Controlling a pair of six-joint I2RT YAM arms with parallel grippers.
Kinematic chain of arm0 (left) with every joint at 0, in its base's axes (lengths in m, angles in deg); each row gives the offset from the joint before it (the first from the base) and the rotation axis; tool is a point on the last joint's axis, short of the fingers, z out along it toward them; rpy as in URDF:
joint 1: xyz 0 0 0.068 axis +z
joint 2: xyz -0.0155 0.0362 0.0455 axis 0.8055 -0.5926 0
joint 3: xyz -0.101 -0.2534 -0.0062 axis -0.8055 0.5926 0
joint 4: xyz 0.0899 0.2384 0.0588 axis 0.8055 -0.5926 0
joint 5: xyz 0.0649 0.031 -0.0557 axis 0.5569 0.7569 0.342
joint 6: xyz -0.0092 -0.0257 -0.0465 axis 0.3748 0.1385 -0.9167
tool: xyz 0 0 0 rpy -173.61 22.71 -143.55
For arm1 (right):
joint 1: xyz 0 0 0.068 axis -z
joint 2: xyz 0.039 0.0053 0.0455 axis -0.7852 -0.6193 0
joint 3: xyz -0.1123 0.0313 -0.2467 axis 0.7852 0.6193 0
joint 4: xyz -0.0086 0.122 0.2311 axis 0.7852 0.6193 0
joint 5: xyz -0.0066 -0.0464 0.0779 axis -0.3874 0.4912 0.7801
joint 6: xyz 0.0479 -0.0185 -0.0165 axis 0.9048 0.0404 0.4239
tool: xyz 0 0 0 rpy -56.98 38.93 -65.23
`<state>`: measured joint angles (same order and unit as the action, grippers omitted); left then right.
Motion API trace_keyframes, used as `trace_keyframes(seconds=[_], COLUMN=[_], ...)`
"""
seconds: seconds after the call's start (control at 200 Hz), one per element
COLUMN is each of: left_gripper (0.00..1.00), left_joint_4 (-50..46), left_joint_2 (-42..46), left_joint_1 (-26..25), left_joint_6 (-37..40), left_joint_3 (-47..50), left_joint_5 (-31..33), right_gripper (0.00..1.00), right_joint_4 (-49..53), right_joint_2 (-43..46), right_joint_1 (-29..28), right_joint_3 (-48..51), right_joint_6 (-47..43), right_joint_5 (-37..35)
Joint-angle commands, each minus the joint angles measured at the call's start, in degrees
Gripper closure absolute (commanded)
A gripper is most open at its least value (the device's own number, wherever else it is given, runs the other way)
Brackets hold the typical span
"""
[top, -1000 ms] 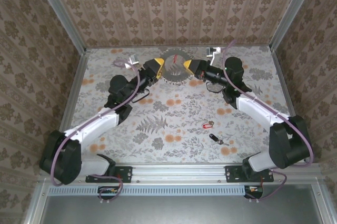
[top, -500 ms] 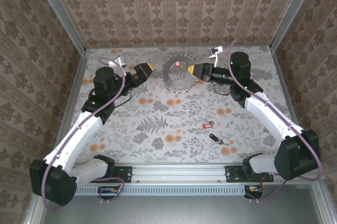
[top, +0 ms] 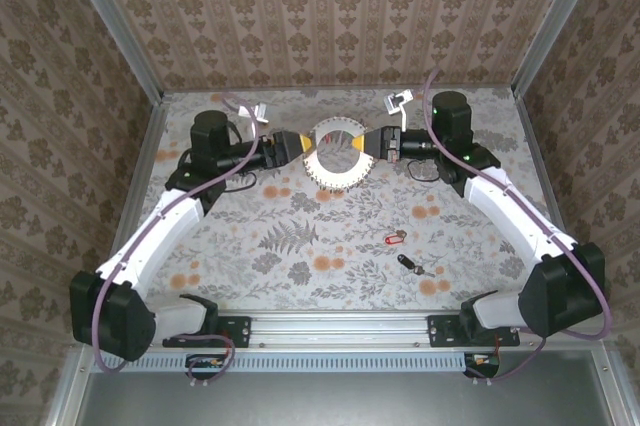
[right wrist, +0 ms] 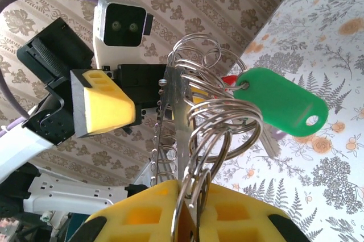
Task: Put the keys on the keyring
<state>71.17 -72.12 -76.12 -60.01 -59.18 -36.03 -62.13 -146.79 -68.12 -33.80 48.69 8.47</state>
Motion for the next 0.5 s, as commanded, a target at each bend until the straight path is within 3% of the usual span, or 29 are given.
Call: trace_keyframes(seconds=[0.0, 0.32, 0.415, 0.495], left_gripper=[0.27, 0.53, 0.67, 0.73], left_joint_4=[3.0, 8.5, 8.5, 8.8], left_joint_2=[-1.0, -3.5, -3.6, -3.4], left_joint_1=[-0.5, -2.2, -2.3, -2.3], left_joint_6=[0.9, -1.6, -1.7, -2.1], left_joint_3=[-2.3, -3.2, -3.3, -3.1], left_joint_5=[-5.2, -8.1, -8.0, -7.9], right_gripper=[0.88, 0.88, 0.87, 0.86], right_joint_4=[-1.7, -2.8, -1.1, 0.3], right_joint_2=[-0.4, -3.6, -4.0, -4.3], right_joint_1=[0.0, -0.1, 0.0, -0.1], right_joint_3=[-2.2, -3.2, -3.7, -4.0], right_joint_6=[-1.1, -1.8, -3.5, -4.9], right_joint_5=[2.6, 5.9, 6.0, 6.0])
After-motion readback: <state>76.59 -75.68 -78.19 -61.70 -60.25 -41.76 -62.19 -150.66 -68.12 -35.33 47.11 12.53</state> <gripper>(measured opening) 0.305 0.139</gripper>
